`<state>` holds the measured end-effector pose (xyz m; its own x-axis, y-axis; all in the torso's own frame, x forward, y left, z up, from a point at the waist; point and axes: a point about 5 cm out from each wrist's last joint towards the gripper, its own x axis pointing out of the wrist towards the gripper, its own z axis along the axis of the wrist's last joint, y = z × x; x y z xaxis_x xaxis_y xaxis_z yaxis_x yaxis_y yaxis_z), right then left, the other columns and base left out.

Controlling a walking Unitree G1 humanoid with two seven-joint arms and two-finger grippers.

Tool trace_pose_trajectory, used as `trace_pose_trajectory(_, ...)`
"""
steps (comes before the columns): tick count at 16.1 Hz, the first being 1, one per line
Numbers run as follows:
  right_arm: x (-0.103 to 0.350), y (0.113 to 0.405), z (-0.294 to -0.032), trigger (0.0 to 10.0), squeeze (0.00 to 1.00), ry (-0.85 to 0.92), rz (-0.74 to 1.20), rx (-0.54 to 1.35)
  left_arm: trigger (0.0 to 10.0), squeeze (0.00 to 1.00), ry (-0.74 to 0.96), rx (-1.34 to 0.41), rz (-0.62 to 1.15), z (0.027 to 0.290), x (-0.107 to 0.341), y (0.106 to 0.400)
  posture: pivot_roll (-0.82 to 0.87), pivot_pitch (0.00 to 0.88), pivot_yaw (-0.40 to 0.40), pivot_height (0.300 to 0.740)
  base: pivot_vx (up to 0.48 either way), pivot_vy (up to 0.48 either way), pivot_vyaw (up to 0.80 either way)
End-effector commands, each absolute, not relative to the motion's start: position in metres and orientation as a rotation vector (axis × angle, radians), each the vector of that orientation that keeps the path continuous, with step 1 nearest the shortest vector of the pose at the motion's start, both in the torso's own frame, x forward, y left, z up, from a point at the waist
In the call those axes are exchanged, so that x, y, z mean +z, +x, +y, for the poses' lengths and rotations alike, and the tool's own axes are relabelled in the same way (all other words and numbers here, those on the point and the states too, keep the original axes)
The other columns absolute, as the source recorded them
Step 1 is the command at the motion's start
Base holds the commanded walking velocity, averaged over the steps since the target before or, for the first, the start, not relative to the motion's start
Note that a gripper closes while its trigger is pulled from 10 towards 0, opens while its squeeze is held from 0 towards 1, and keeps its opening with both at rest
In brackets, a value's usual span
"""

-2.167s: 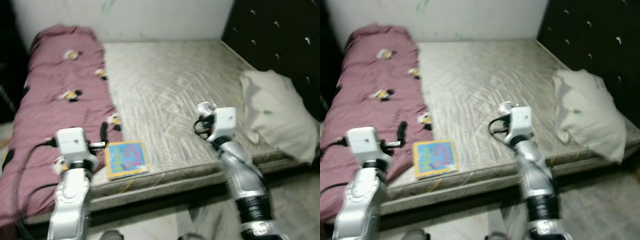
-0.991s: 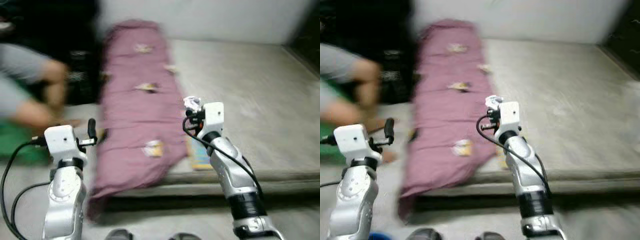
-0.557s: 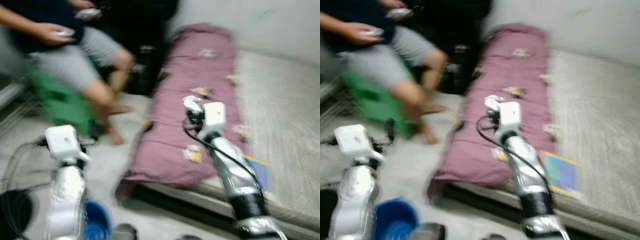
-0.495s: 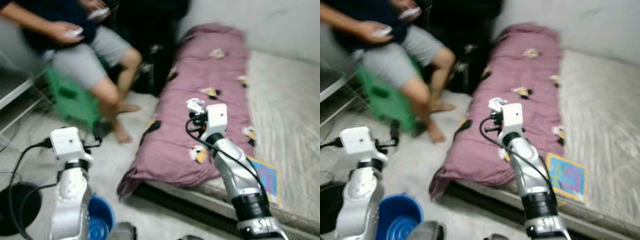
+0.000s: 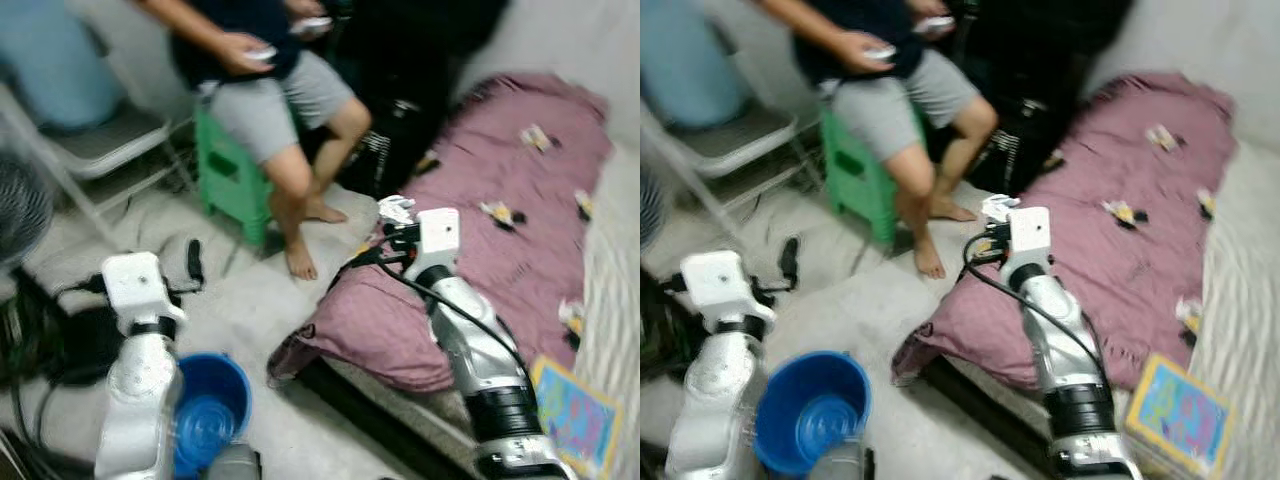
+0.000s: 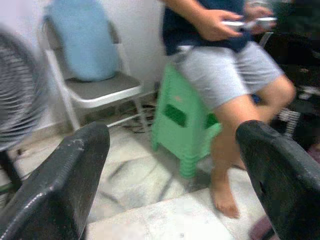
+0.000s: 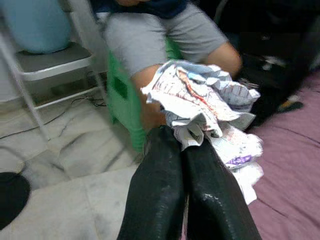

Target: Clean up the room

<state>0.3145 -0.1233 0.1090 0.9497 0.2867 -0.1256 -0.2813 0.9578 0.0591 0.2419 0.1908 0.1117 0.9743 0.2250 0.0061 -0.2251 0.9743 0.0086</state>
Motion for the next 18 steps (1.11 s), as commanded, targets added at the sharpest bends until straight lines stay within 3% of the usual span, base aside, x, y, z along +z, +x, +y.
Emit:
trace_pose_trajectory(1, 0.1117, 0.3156, -0.1264, 10.0, 0.00, 0.039, 0.124, 0.279, 10.0, 0.00, 0.014, 0.232, -0.016, 0.1902, 0.1136, 0.2421, 0.01, 0.000, -0.064, 0.740, 0.000, 0.000, 0.80)
trace_pose_trajectory(18, 0.1122, 0.3185, -0.1232, 10.0, 0.00, 0.035, 0.119, 0.293, 10.0, 0.00, 0.037, 0.242, -0.023, 0.1912, 0.1141, 0.2428, 0.01, 0.000, -0.070, 0.740, 0.000, 0.000, 0.80)
